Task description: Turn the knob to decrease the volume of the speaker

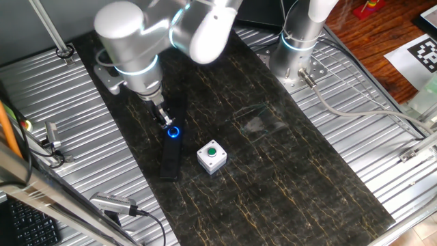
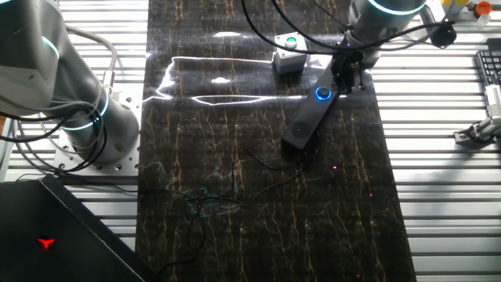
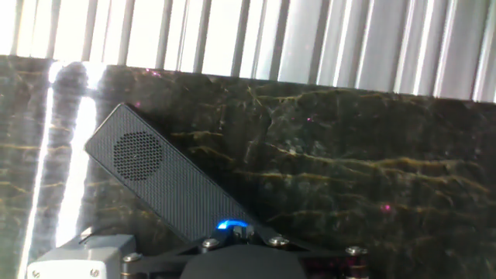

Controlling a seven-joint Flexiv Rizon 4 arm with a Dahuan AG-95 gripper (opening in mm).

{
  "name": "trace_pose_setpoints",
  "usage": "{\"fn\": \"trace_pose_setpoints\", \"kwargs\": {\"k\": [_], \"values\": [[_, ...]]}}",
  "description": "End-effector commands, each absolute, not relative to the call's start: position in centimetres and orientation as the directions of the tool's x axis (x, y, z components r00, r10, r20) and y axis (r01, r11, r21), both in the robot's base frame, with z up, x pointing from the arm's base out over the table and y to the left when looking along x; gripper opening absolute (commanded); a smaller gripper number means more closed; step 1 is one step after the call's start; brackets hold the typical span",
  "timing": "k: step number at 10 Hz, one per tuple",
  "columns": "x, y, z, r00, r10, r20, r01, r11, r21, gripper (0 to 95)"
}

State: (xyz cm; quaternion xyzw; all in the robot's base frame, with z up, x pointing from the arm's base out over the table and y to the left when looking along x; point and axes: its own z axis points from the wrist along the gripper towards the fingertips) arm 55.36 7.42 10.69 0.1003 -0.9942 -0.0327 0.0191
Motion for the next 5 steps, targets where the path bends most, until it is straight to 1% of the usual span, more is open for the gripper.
{"fn": "trace_pose_setpoints", "kwargs": {"k": [1,5], "values": [[55.5,7.4,10.5,-0.987,-0.154,0.040,-0.152,0.987,0.061,38.0],[55.1,7.6,9.4,-0.991,-0.128,0.043,-0.125,0.990,0.066,38.0]]}}
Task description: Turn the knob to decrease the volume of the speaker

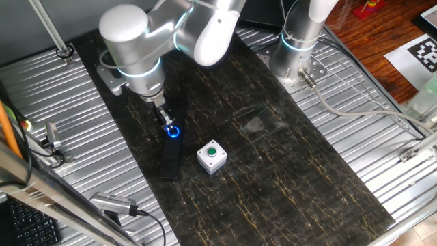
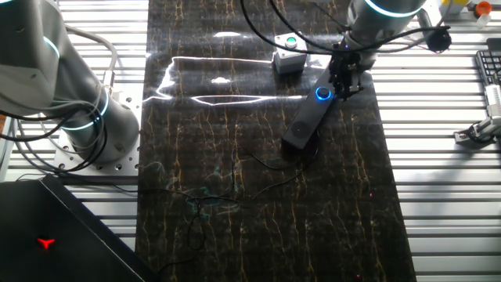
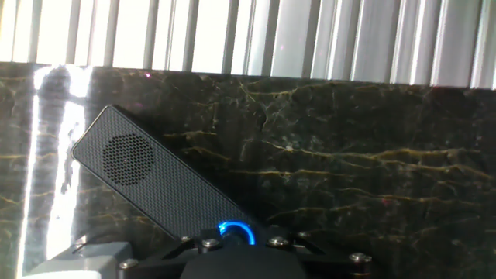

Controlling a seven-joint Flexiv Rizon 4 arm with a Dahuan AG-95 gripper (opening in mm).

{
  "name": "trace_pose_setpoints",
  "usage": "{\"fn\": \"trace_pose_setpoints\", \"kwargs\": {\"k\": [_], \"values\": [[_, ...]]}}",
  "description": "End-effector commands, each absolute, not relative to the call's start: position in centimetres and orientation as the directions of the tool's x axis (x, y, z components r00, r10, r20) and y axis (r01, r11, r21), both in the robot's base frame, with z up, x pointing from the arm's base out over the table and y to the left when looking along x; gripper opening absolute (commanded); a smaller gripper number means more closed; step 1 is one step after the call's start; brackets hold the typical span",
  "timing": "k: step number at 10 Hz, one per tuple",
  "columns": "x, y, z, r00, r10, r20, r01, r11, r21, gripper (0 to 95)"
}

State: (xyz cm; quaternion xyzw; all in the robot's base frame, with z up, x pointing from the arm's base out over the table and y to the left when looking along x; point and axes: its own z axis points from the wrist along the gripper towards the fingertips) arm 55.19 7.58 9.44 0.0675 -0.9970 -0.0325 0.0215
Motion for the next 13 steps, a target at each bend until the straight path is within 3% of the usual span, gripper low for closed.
{"fn": "trace_pose_setpoints", "kwargs": {"k": [1,8,13], "values": [[55.0,7.9,8.9,-0.991,-0.125,0.039,-0.122,0.990,0.064,38.0],[54.5,8.2,7.9,-0.999,-0.013,0.048,-0.010,0.998,0.059,38.0],[54.2,8.1,7.2,-0.999,0.000,0.049,0.003,0.998,0.055,38.0]]}}
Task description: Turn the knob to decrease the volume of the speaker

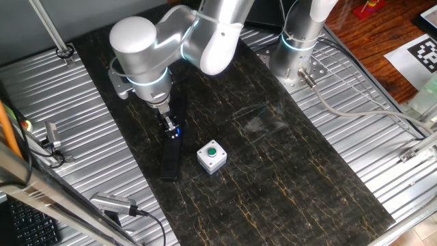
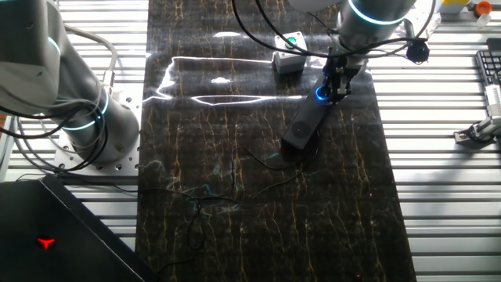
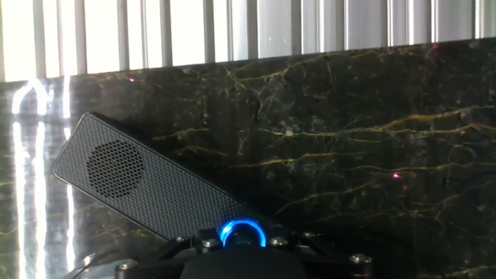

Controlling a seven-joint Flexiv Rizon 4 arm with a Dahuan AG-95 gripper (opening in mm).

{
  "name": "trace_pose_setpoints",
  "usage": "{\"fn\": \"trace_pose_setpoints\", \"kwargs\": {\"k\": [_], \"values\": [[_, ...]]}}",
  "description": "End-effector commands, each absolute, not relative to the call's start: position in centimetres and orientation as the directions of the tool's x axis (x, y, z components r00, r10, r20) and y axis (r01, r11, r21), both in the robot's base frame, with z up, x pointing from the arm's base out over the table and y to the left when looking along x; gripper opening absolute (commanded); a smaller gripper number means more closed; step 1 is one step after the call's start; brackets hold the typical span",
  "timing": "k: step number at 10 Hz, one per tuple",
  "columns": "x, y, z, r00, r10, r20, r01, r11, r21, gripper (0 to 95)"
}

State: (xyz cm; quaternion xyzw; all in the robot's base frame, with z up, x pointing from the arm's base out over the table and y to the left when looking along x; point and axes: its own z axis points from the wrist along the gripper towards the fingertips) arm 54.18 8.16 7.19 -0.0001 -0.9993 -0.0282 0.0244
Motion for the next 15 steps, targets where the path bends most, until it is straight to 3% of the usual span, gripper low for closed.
{"fn": "trace_pose_setpoints", "kwargs": {"k": [1,6,13,14,15], "values": [[54.16,8.14,7.18,-0.999,0.001,0.049,0.004,0.999,0.053,38.0],[54.11,8.16,6.83,-0.999,-0.003,0.047,-0.001,0.999,0.052,38.0],[54.06,8.18,6.40,-0.992,0.110,0.053,0.112,0.993,0.038,38.0],[54.05,8.18,6.37,-0.992,0.113,0.052,0.115,0.993,0.031,19.0],[54.05,8.17,6.41,-0.992,0.113,0.051,0.115,0.993,0.030,19.0]]}}
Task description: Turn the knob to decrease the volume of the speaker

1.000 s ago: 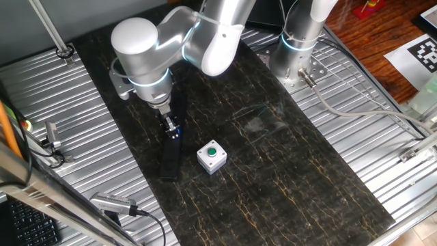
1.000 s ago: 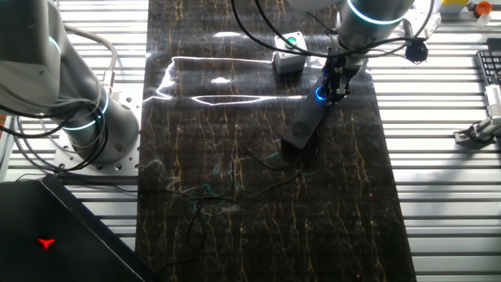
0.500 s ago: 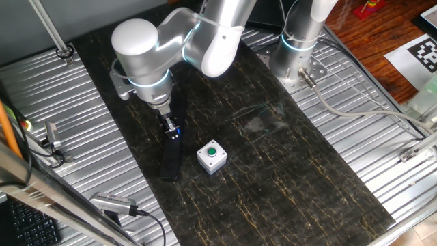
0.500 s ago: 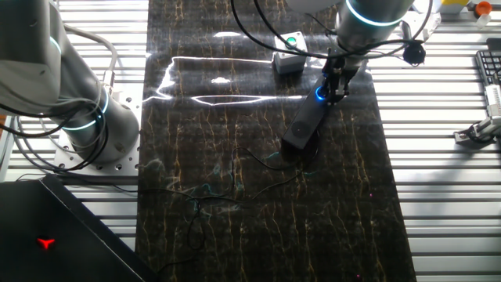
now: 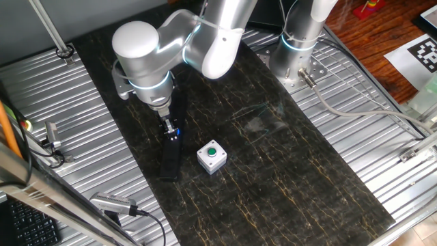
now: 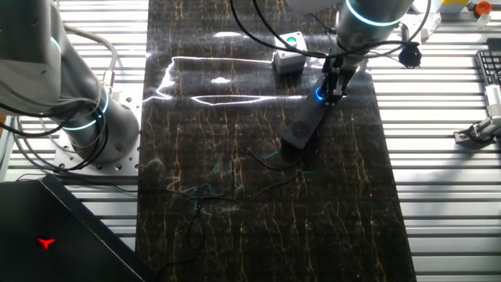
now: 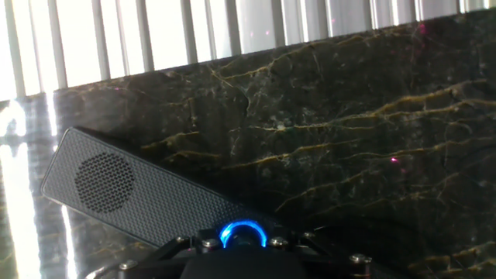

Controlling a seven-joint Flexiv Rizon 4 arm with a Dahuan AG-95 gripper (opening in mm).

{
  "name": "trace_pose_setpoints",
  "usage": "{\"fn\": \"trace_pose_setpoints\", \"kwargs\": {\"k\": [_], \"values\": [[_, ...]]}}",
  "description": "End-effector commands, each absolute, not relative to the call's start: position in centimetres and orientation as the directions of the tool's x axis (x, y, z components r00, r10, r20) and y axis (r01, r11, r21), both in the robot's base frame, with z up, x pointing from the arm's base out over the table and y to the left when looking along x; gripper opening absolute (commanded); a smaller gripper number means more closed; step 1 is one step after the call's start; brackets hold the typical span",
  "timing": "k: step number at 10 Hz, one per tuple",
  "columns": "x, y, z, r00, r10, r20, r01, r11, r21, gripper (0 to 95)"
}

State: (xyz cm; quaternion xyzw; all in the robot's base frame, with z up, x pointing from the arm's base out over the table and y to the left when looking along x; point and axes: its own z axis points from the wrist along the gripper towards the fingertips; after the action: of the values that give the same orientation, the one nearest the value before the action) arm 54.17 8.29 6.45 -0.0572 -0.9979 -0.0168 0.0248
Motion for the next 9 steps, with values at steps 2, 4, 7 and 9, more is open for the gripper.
{"fn": "trace_pose_setpoints", "kwargs": {"k": [2,4,7,9], "values": [[54.09,8.17,6.71,-0.992,0.112,0.054,0.114,0.993,0.031,19.0],[54.05,8.18,6.44,-0.993,0.112,0.049,0.113,0.993,0.032,19.0],[54.09,8.19,6.76,-0.995,0.084,0.055,0.086,0.996,0.034,19.0],[54.04,8.24,6.39,-0.999,0.024,0.049,0.026,0.999,0.036,19.0]]}}
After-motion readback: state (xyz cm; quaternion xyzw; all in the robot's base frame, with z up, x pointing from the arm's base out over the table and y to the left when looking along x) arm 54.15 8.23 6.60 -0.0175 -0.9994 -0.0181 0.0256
